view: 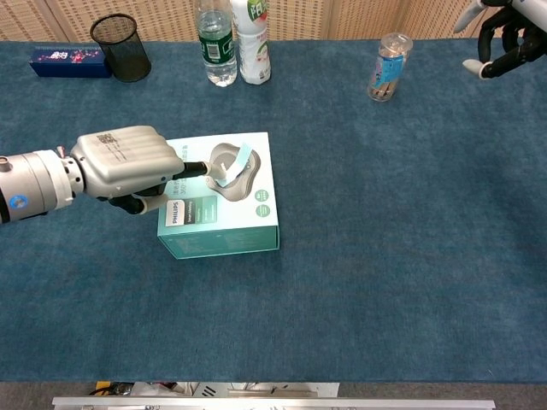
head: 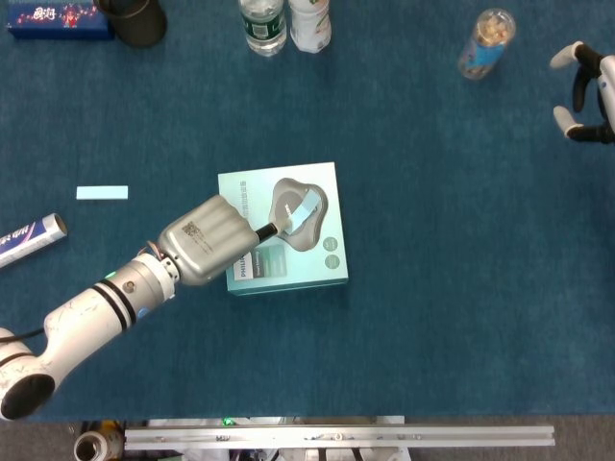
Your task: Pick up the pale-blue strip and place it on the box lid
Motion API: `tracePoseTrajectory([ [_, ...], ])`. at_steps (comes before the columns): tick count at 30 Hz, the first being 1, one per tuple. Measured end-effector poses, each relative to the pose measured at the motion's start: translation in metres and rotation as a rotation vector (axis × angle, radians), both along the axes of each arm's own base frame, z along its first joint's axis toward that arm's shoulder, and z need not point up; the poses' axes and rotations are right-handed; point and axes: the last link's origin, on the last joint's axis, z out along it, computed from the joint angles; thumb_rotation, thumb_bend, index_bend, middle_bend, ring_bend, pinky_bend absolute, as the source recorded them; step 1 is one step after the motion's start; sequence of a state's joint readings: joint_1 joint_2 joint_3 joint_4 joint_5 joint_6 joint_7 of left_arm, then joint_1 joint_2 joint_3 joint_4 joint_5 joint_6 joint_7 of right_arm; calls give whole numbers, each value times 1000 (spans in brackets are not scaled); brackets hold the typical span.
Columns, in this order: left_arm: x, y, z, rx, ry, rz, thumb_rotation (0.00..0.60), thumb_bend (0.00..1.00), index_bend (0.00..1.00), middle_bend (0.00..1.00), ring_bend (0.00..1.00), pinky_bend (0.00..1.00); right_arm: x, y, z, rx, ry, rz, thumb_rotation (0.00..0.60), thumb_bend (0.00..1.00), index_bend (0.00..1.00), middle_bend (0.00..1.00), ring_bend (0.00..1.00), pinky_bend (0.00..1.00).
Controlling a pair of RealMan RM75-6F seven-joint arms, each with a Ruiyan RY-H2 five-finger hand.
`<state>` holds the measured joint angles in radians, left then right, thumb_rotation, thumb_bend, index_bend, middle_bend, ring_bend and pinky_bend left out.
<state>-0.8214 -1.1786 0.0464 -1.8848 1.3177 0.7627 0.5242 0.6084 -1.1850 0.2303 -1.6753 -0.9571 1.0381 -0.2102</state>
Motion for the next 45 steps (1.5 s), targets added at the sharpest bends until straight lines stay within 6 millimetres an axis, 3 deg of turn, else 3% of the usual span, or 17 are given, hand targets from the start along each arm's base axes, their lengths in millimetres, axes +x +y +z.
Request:
tracePoseTrajectory([
  [30, 1, 3, 2, 15, -14, 13, 600, 697, 108, 885, 930, 974, -2, 1, 3, -10, 2, -6, 600, 288, 357, 671, 779, 1000],
  [36, 0, 7, 11, 54, -55, 29, 600, 696, 91, 830, 877, 944, -4, 2, 10, -27, -2, -6, 600, 288, 357, 671, 777, 1000],
  [41, -12, 10, 26, 125, -115, 71, 600, 689, 65, 757, 807, 887, -11, 9, 22, -55, 2, -22, 600, 286, 357, 671, 775, 1000],
  [45, -32, 11, 45, 205, -165, 131, 600, 589, 61, 698, 725, 870, -24, 22, 33, -82, 9, -48, 600, 271, 357, 649, 701, 971],
])
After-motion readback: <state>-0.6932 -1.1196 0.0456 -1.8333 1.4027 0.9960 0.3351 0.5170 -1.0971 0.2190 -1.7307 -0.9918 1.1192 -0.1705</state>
